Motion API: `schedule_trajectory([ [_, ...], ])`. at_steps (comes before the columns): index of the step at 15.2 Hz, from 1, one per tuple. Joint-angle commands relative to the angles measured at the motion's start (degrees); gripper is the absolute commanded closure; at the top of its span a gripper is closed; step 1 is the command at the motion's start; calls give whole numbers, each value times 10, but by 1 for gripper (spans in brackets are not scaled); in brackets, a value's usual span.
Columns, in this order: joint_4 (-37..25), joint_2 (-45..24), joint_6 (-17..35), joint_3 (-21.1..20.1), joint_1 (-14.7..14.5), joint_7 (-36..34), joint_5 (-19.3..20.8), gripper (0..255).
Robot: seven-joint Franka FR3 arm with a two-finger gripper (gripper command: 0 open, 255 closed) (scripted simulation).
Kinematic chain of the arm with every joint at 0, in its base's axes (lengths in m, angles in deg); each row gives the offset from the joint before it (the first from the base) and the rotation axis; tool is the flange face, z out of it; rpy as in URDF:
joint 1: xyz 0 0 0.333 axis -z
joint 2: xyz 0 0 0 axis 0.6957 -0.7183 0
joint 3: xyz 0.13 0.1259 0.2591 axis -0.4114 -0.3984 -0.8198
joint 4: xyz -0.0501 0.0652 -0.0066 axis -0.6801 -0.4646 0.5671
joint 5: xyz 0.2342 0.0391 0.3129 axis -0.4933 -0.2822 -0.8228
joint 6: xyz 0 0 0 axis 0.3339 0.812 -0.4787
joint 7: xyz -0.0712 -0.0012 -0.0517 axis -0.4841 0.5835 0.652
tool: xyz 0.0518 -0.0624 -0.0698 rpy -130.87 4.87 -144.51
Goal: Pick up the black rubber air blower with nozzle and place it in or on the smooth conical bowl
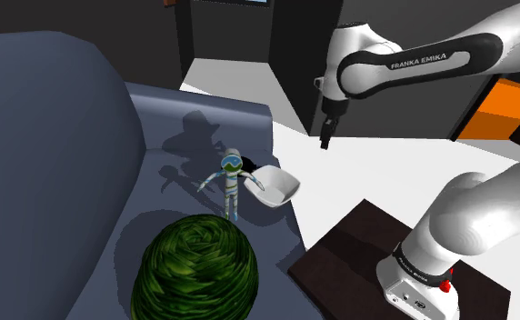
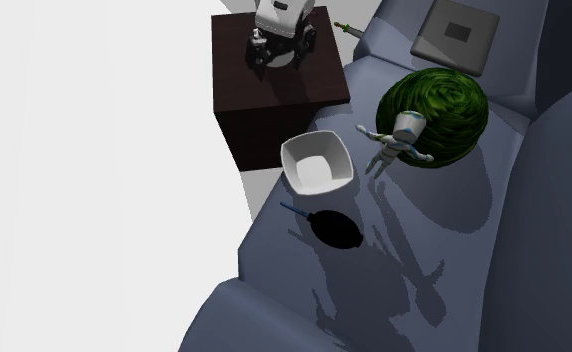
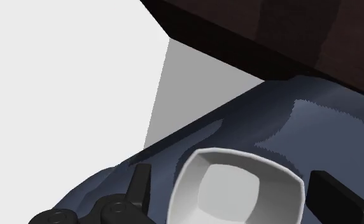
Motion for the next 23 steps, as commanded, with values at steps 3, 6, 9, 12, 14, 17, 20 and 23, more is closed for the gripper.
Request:
schedule_trajectory([
  [3, -8, -77, 85, 6, -4, 26, 13, 0],
  [6, -26, -141, 140, 8, -7, 45, 22, 0],
  [9, -51, -206, 190, 9, -9, 62, 30, 0],
  [12, -83, -272, 234, 9, -11, 79, 39, 0],
  [14, -108, -315, 259, 7, -13, 89, 44, 0],
  [17, -150, -380, 291, 5, -15, 105, 53, 0],
  [20, -198, -444, 317, 2, -18, 119, 62, 0],
  [23, -251, -507, 337, -2, -21, 134, 71, 0],
])
